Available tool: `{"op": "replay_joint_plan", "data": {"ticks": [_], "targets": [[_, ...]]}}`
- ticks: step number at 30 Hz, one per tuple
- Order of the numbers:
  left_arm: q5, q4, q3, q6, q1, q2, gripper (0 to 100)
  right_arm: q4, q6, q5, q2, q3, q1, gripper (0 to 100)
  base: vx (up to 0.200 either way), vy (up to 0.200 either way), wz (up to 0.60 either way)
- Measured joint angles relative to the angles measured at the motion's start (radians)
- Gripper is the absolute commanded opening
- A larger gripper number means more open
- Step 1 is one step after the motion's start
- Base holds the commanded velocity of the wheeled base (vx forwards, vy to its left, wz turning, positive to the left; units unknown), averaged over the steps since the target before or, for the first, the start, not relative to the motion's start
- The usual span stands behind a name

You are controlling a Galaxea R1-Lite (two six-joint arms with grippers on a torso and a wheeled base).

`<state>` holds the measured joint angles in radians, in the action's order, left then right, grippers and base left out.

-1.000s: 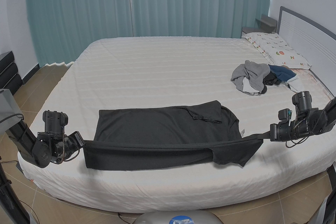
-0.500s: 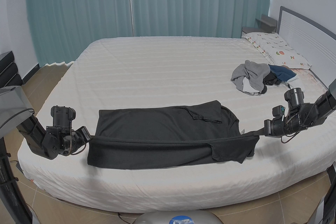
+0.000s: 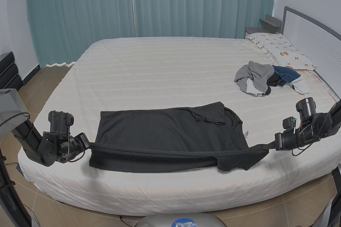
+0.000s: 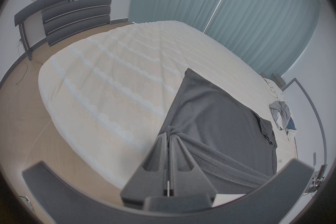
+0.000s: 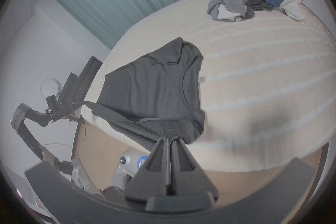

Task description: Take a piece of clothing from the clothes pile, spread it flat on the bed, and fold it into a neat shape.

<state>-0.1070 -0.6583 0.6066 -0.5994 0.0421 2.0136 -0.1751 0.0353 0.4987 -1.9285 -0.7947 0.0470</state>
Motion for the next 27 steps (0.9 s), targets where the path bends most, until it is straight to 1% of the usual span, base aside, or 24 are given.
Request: {"op": "replay_joint_plan", "data": {"ticks": [2, 6, 14, 18, 22, 27], "targets": [[0.0, 0.001, -0.023, 0.015, 0.0, -0.021, 0, -0.002, -0.017, 0.0, 0.027, 0.043, 0.003, 0, 0.0, 0.0, 0.0], [0.0, 0.01, -0.08, 0.084, 0.0, -0.071, 0, 0.0, -0.04, -0.001, 0.086, 0.127, 0.008, 0, 0.0, 0.0, 0.0], [-0.001, 0.053, -0.137, 0.12, 0.001, -0.147, 0, 0.006, -0.062, -0.011, 0.16, 0.2, 0.003, 0, 0.0, 0.0, 0.0], [-0.001, 0.072, -0.129, 0.129, 0.002, -0.159, 0, 0.007, -0.063, -0.013, 0.167, 0.198, 0.001, 0, 0.0, 0.0, 0.0], [-0.001, 0.072, -0.09, 0.122, 0.002, -0.153, 0, 0.012, -0.063, -0.013, 0.156, 0.169, 0.0, 0, 0.0, 0.0, 0.0], [-0.002, 0.072, -0.03, 0.11, 0.003, -0.121, 0, 0.09, -0.063, -0.013, 0.127, 0.086, -0.001, 0, 0.0, 0.0, 0.0]]}}
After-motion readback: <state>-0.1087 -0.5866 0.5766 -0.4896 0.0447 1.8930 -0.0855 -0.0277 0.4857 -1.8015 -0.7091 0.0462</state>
